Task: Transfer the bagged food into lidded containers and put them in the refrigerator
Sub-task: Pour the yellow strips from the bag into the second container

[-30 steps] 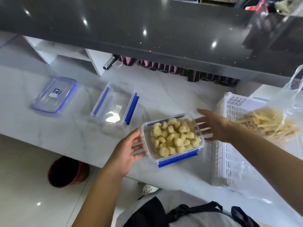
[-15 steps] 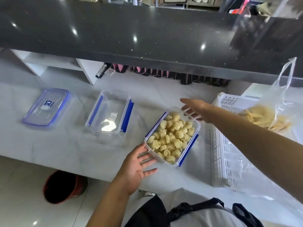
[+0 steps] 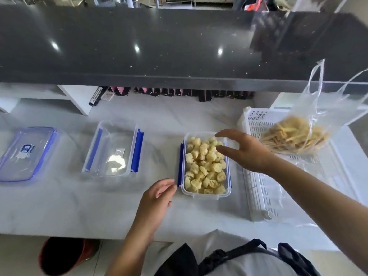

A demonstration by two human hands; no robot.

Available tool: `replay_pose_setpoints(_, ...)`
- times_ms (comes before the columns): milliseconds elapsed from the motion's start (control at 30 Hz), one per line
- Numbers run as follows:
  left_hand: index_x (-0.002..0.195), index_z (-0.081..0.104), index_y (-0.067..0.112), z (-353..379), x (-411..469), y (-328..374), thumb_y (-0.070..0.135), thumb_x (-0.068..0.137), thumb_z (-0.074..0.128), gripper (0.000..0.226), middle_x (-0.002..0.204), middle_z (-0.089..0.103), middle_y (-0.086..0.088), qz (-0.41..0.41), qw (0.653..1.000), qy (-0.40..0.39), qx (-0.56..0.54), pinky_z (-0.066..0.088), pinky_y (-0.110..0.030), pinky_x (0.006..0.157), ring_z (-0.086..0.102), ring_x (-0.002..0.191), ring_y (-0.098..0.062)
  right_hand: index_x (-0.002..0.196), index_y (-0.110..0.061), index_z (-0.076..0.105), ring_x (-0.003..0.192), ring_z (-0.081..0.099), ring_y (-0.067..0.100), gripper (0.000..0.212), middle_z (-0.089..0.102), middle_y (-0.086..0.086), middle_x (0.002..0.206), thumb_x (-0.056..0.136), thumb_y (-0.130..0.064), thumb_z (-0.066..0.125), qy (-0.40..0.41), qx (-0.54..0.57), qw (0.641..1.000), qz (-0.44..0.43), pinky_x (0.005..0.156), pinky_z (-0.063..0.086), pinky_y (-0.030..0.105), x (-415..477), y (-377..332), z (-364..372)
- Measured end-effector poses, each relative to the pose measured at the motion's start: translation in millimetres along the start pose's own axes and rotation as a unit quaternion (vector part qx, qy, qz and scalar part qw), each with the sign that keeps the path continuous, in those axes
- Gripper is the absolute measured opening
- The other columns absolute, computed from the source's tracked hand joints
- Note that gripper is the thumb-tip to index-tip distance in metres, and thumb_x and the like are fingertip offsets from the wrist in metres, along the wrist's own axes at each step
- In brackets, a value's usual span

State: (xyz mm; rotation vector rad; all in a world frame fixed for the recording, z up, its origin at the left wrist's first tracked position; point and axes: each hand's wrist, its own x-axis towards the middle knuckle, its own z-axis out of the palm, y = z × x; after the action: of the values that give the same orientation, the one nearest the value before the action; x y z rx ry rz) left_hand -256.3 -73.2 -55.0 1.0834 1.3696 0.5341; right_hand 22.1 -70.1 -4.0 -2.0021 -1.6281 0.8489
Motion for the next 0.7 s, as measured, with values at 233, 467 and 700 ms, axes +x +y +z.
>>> replay_pose_setpoints(233,0.121,0.057,0.049,62.6,18.4,61.4,0.034,0.092,0.067,0.034,0.118,0.053,0.033,0.167,0.968,-0.145,0.122,0.042,-0.01,0.084,0.051,0.102,0.021,0.137,-0.033,0.056,0.143,0.038,0.02,0.051,0.045,-0.002,0.153,0.089,-0.047,0.064,0.189,-0.041,0.98,0.046,0.116,0.034,0.046,-78.0,47.4,-49.7)
replay_pose_setpoints(467,0.143,0.044,0.042,166.3,25.6,134.7,0.039,0.093,0.066,0.055,0.146,0.04,0.02,0.245,0.912,-0.28,0.172,0.034,-0.028,0.106,0.035,0.13,-0.001,0.146,-0.03,0.045,0.147,0.029,0.031,0.064,0.036,0.006,0.159,0.089,-0.052,0.064,0.264,-0.176,0.937,0.143,0.118,0.024,0.052,-105.8,88.3,-112.6)
replay_pose_setpoints(700,0.13,0.06,0.029,246.5,39.7,205.4,0.034,0.086,0.073,0.046,0.131,0.06,0.008,0.247,0.932,-0.251,0.08,0.049,-0.026,0.091,0.058,0.118,-0.008,0.145,-0.02,0.046,0.135,0.046,0.024,0.07,0.046,0.004,0.151,0.086,-0.048,0.07,0.337,-0.021,0.922,0.19,0.107,0.039,0.039,-97.1,100.1,-172.9)
